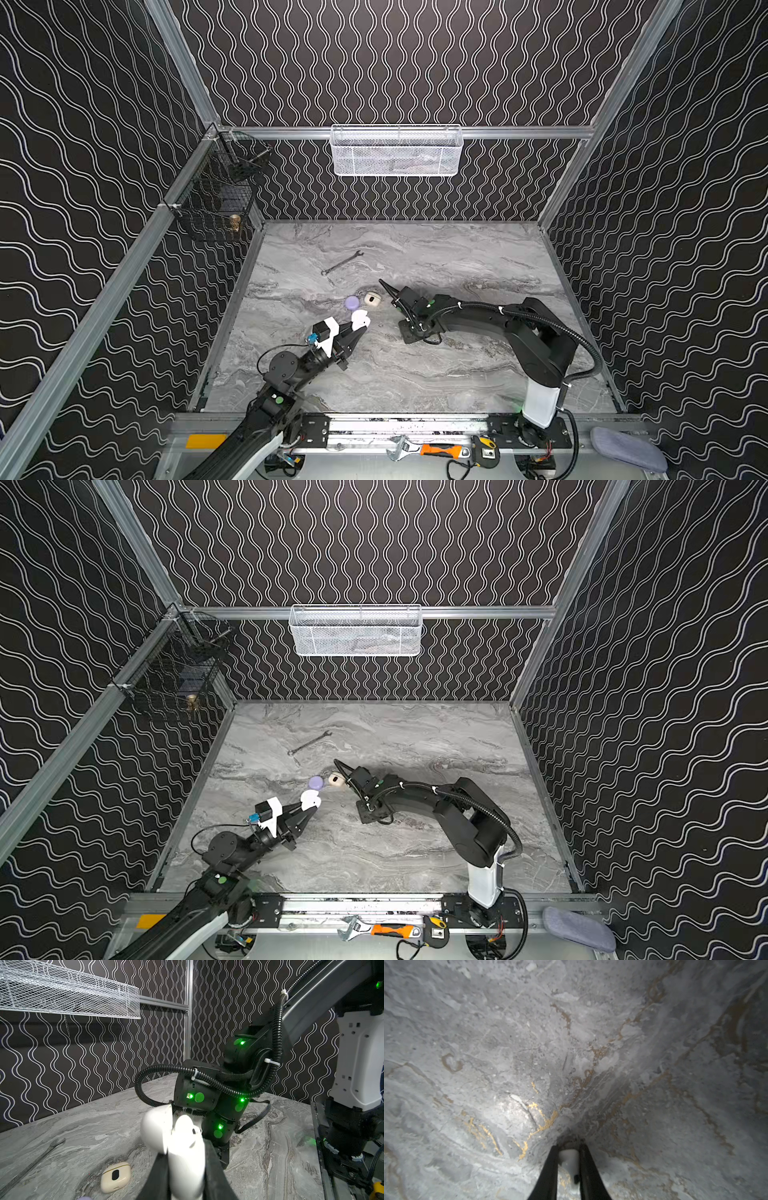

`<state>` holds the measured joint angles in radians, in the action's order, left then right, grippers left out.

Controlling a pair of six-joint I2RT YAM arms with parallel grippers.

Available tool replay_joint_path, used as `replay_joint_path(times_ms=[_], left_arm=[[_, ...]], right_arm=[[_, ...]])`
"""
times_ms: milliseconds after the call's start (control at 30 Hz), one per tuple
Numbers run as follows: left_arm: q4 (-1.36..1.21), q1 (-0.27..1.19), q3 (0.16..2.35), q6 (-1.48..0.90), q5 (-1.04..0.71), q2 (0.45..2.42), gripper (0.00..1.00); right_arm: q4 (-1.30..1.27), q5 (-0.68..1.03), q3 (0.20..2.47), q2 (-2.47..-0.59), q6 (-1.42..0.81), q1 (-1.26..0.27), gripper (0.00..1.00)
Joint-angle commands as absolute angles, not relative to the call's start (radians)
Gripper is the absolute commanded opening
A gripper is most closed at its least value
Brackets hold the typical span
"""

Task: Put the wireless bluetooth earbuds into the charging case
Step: 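Lower the right gripper onto the second white earbud and close it, then lift the second earbud and carry it to the case in the left gripper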

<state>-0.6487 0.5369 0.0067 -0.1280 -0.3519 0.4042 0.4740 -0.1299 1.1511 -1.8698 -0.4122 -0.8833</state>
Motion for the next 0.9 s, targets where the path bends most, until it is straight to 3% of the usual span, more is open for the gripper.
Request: replay_joint_path(times_ms=[0, 267, 500, 667, 867], left_arm=[[-0.673, 0.537, 0.014, -0.123, -0.347, 0.407, 0.0], [-0.736, 0.535, 0.01, -0.116, -0.348, 0.425, 0.0], [-0.79, 0.537, 0.014, -0.122, -0.33, 0.423, 0.0], [-0.851, 0.536, -0.007, -0.138, -0.353, 0.408, 0.0], [-0.884, 0.536, -0.025, -0.146, -0.379, 0.378, 0.0]], right_arm=[[0.474, -0.104, 1.127, -1.845, -0.435, -0.887, 0.15], [0.393, -0.254, 1.079, -1.566, -0.504, -0.943, 0.13], [0.195, -0.551, 1.07, -1.313, -0.449, -1.201, 0.11], [-0.224, -0.533, 0.953, -1.226, -0.224, -1.375, 0.1], [-0.386, -0.515, 0.971, -1.292, -0.15, -1.425, 0.09]])
